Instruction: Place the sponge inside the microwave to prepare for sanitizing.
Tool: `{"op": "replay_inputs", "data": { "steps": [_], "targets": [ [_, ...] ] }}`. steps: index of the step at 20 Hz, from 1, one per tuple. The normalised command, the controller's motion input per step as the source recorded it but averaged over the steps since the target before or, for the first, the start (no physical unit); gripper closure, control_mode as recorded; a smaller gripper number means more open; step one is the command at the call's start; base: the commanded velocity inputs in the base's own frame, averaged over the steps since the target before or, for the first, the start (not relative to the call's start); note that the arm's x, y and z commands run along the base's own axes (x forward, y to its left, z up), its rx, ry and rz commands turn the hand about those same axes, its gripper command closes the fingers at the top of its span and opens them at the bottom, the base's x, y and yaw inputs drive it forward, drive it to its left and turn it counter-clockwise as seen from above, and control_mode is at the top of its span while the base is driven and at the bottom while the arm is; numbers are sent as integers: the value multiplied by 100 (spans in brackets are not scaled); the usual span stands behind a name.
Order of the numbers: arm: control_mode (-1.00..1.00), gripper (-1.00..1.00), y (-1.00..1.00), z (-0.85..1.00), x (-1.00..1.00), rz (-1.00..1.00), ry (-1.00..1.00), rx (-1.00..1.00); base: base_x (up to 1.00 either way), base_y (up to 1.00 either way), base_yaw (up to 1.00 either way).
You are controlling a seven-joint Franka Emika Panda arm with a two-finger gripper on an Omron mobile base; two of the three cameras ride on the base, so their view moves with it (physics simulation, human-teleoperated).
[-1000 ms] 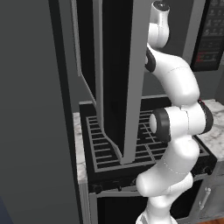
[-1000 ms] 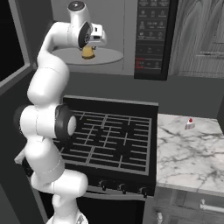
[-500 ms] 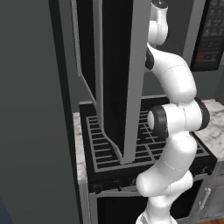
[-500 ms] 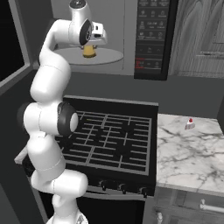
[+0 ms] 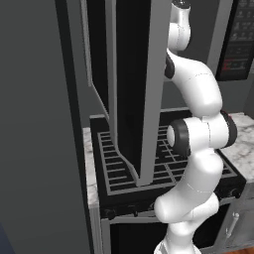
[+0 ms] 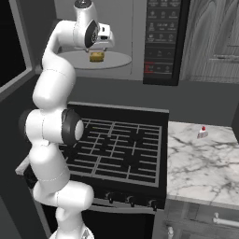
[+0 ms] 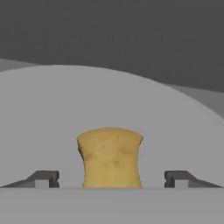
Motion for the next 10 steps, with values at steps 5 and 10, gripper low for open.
{"op": "replay_inputs", "data": {
  "steps": [5,10],
  "targets": [
    [-100,-100,0,0,0,0,0,0,0,0,0],
    [-100,-100,0,0,-4,0,0,0,0,0,0]
  ]
}}
